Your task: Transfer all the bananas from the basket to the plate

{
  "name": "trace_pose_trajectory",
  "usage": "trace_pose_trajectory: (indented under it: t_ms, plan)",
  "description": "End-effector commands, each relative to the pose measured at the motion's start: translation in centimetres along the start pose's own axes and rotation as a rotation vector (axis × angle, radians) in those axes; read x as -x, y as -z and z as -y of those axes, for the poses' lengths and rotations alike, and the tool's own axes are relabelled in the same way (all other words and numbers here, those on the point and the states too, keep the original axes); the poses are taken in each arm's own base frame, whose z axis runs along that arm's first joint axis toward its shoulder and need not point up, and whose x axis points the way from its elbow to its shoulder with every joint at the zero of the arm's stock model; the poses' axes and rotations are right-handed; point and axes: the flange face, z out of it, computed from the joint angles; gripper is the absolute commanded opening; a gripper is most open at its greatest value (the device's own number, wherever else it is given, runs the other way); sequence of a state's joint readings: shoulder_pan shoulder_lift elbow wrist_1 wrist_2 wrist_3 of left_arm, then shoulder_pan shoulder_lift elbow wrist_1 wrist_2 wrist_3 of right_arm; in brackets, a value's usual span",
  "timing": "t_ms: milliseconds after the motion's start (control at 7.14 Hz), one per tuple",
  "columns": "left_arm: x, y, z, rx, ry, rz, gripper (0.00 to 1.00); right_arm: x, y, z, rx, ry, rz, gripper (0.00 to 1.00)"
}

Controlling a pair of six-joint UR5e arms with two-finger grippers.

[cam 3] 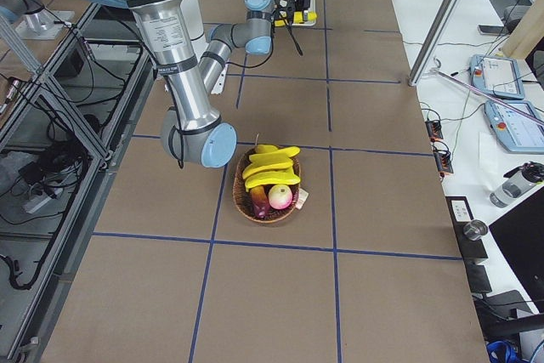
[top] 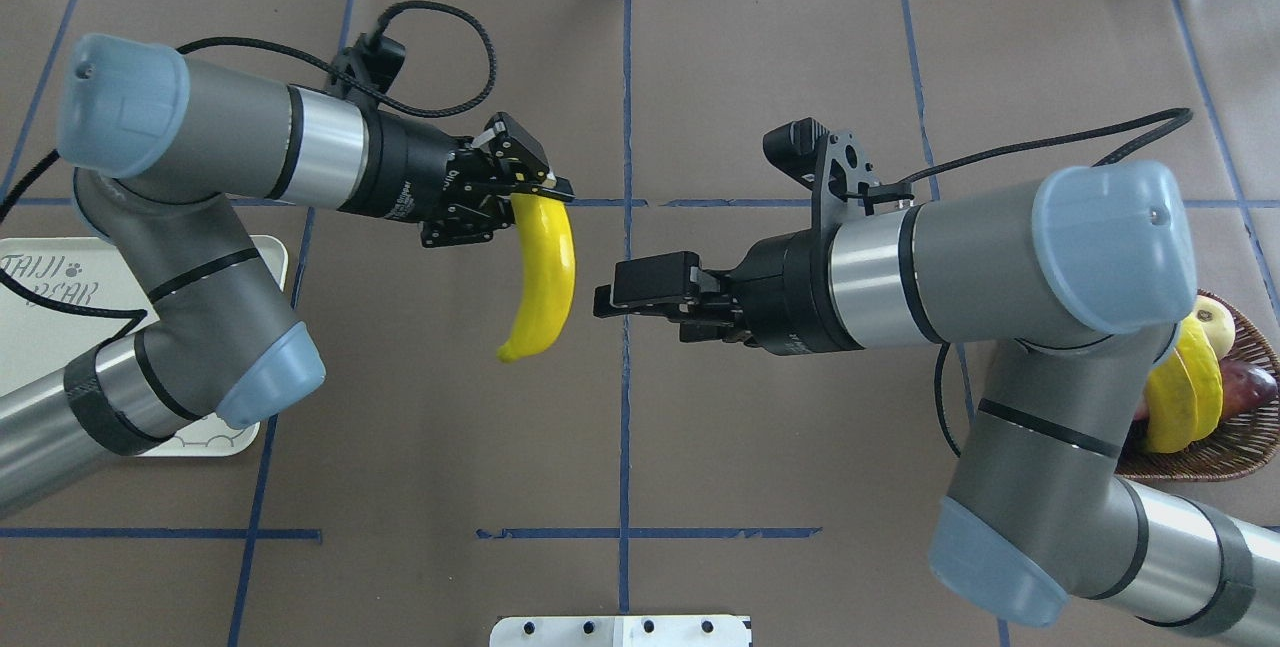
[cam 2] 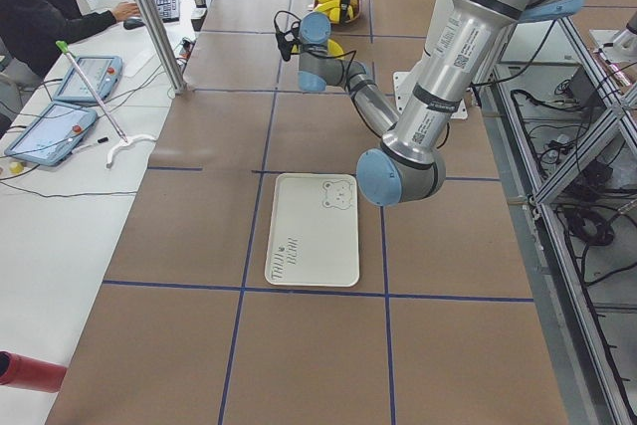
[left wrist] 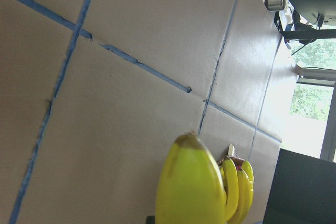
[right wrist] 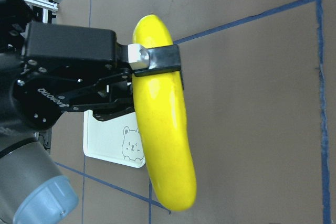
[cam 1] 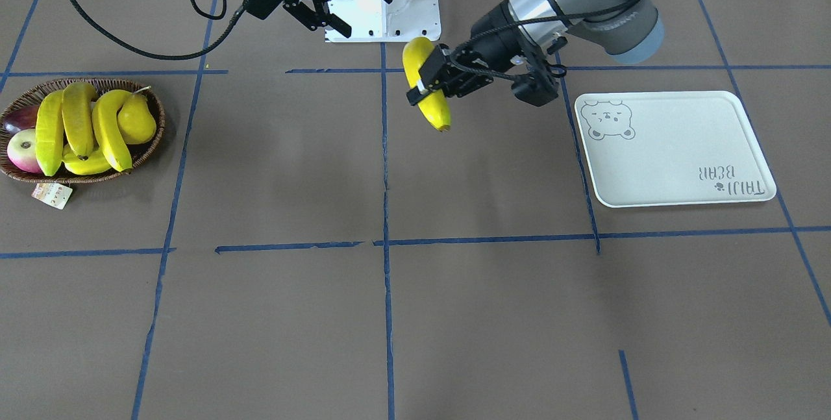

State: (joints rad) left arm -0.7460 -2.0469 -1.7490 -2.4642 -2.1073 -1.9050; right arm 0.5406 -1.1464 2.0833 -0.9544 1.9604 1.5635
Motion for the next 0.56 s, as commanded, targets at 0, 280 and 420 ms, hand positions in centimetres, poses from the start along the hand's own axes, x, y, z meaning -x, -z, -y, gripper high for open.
trace_pose_trajectory:
  t_ms: [0,280,420]
  plan:
    - [6.8,5.6,7.1,-0.16,0.017,0.165,0.0,-2.2,2.8,2.7,-0.069,-0.025,-0.064,1.0]
    - [18.0,11.0,10.5,-0.228,-0.09,0.348,0.0,-4.7,4.4,4.9,-0.131,-0.048,-0.115,0.99]
    - [24.6,14.4,11.9,-0.232,-0.162,0.461,0.0,-5.8,5.1,6.2,-0.16,-0.064,-0.153,1.0]
